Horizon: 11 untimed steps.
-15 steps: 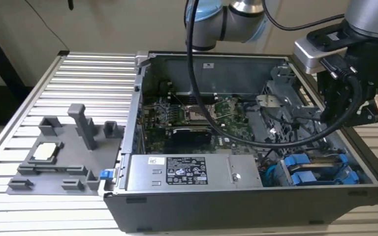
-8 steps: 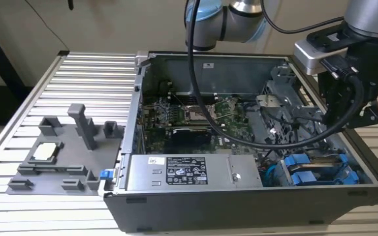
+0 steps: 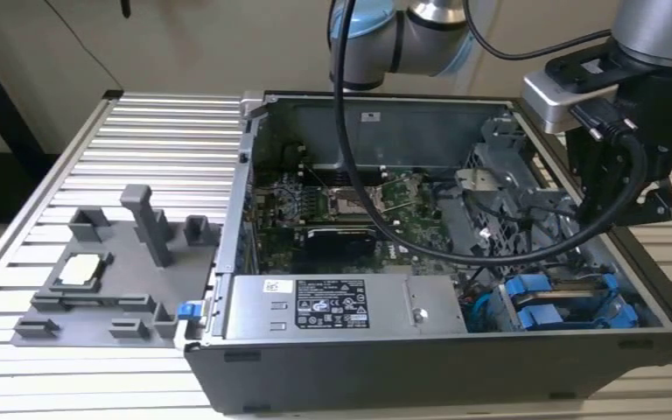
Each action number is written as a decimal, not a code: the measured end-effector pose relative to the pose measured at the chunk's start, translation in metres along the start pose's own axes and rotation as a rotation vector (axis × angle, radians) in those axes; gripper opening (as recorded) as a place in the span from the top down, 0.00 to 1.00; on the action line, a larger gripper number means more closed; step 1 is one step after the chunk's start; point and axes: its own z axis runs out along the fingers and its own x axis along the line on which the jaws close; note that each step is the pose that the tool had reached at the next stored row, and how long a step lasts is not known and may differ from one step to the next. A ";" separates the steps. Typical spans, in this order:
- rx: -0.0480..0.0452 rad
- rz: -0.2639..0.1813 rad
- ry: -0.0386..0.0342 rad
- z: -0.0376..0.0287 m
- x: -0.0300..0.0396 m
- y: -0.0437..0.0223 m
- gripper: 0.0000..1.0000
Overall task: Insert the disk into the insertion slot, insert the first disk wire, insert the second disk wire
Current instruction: 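Insert the first disk wire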
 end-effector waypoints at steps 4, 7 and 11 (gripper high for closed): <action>-0.0004 0.000 0.0003 0.0008 0.0020 0.0003 0.81; -0.0054 0.001 0.0001 0.0019 0.0100 0.0004 0.81; -0.0134 0.001 -0.0008 0.0035 0.0207 0.0001 0.81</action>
